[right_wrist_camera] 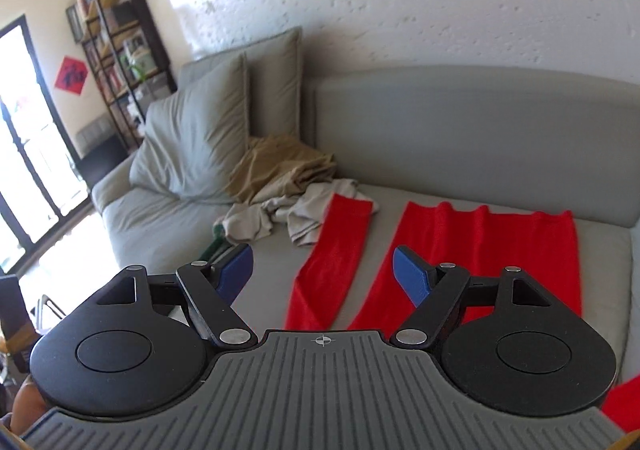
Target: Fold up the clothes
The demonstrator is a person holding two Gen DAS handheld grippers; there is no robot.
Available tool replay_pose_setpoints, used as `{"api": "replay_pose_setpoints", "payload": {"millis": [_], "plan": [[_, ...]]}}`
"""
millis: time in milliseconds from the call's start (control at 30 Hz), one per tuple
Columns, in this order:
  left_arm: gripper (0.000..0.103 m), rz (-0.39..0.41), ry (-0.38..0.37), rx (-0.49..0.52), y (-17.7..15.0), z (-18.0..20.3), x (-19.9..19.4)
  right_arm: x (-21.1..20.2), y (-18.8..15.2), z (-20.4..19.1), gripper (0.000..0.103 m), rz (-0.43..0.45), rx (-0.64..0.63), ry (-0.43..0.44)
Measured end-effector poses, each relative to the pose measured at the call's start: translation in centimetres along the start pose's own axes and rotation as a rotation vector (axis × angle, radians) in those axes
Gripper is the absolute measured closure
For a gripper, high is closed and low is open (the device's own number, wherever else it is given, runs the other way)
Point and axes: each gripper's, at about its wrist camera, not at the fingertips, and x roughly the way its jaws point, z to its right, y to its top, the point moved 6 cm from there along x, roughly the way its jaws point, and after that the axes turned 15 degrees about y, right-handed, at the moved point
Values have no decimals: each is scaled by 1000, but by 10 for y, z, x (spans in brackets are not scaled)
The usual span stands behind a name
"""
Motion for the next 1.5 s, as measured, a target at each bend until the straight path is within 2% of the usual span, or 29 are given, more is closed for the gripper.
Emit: {"api": "replay_pose_setpoints", "payload": {"millis": [133, 233, 300, 367, 467, 533, 567, 600, 667, 733, 833, 867, 900, 933, 1000, 1033, 1067, 1100, 1200, 1300, 1400, 1433, 1500], "plan": [[35, -106, 37, -179, 6, 14, 77, 88, 16, 1, 24, -112, -27, -37], [37, -192, 115, -256, -3, 16, 144, 145, 24, 22, 24, -157, -18, -94], [41, -183, 115, -280, -5, 13, 163, 189, 23, 45, 25, -203, 9, -118], [50, -174, 114, -304, -7, 10, 183, 232, 18, 67, 30, -250, 54, -130], [48, -161, 114, -340, -9, 5, 212, 292, 3, 90, 42, -311, 82, -124], [45, -155, 124, -360, -11, 1, 231, 332, -7, 101, 43, -338, 88, -129], [45, -163, 171, -356, -11, -2, 236, 349, -8, 106, 42, -340, 98, -138], [45, -170, 208, -358, -11, -6, 240, 362, -7, 112, 37, -328, 123, -153], [45, -188, 228, -401, -12, -16, 247, 389, -5, 124, 24, -302, 174, -183], [45, -202, 246, -438, -12, -25, 252, 410, -3, 129, 23, -287, 201, -200], [43, -186, 255, -420, -8, -26, 249, 434, -1, 130, 23, -277, 211, -214], [42, -183, 255, -407, -8, -24, 250, 434, -2, 130, 27, -284, 193, -241], [42, -186, 246, -406, -7, -23, 250, 433, -3, 130, 39, -291, 176, -268], [42, -189, 237, -404, -7, -22, 251, 432, -5, 130, 46, -297, 159, -295], [42, -194, 216, -401, -6, -20, 252, 429, -8, 131, 72, -311, 124, -349], [42, -190, 194, -399, -5, -18, 251, 428, -9, 131, 82, -318, 106, -376], [42, -187, 172, -398, -3, -15, 250, 426, -9, 131, 98, -321, 89, -399], [42, -184, 144, -396, -2, -13, 249, 417, -6, 132, 98, -299, 73, -400], [42, -190, -19, -414, 2, -1, 245, 381, 11, 132, 99, -223, 11, -337], [40, -254, -261, -527, 1, 8, 245, 341, 25, 132, 99, -162, 45, -186], [37, -350, -533, -679, -2, 17, 247, 297, 36, 122, 99, -108, 162, 117], [37, -376, -604, -720, -2, 19, 248, 280, 39, 116, 99, -88, 195, 213], [35, -416, -716, -784, -4, 24, 247, 249, 41, 105, 99, -45, 236, 342]]}}
